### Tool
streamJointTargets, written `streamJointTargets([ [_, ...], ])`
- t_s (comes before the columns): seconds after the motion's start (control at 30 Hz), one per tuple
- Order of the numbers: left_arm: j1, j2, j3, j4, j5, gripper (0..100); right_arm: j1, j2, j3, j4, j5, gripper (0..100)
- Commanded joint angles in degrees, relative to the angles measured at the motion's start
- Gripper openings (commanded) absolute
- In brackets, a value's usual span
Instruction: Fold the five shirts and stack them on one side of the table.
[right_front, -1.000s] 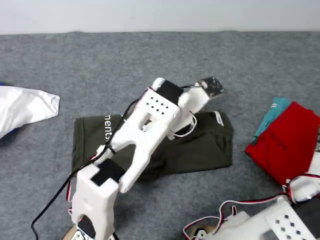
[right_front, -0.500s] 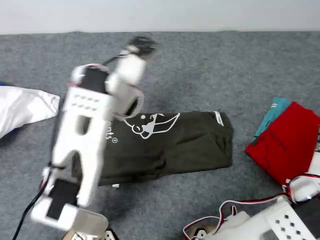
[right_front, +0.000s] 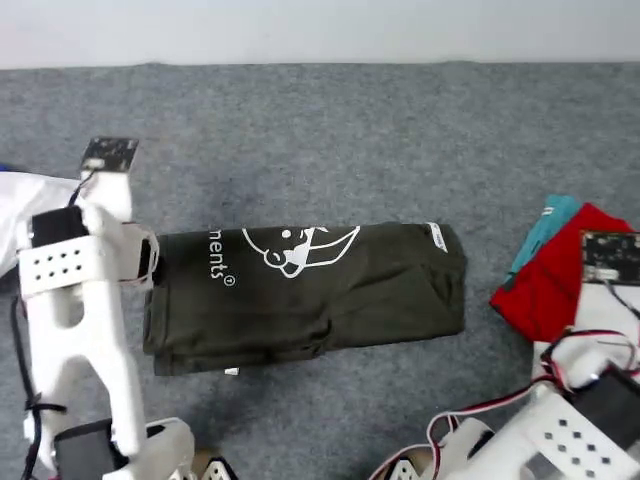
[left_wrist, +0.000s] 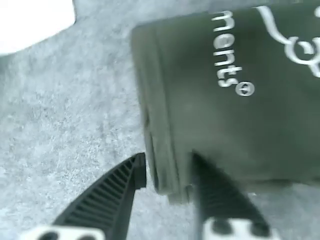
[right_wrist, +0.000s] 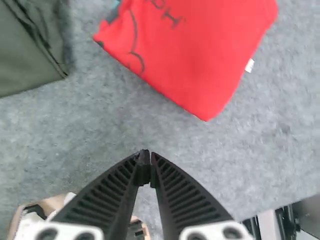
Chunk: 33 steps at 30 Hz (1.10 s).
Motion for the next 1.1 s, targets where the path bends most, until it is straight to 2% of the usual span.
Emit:
streamJointTargets([
  [0.0, -0.97, -2.37, 3.91, -5.89, 0.09, 23, -3.91, -0.48, -0.18, 2.15, -3.43, 1.2],
  [0.2, -0.70, 5.45, 8.92, -14.59, -2.20, 23, -5.58, -0.57, -0.18, 2.15, -3.69, 1.2],
  [0.43, -0.70, 21.63, 4.26, -18.99, -1.93, 22, -5.49, -0.57, -0.18, 2.15, -3.69, 1.2],
  [0.57, -0.79, 28.13, -1.89, -15.03, -1.93, 21, -5.49, -0.57, -0.18, 2.15, -3.69, 1.2],
  [0.77, -0.70, 36.92, -8.40, -10.55, -1.93, 15, -5.49, -0.57, -0.18, 2.15, -3.69, 1.2],
  [0.9, -0.70, 42.11, -13.41, -7.65, -1.93, 9, -5.49, -0.57, -0.18, 2.15, -3.69, 1.2],
  [1.0, -0.70, 44.22, -16.66, -5.45, -1.93, 0, -5.49, -0.57, -0.18, 2.15, -3.69, 1.2],
  [1.07, -0.53, 44.04, -17.63, -4.66, -1.85, 0, -5.49, -0.57, -0.18, 2.15, -3.69, 1.2],
])
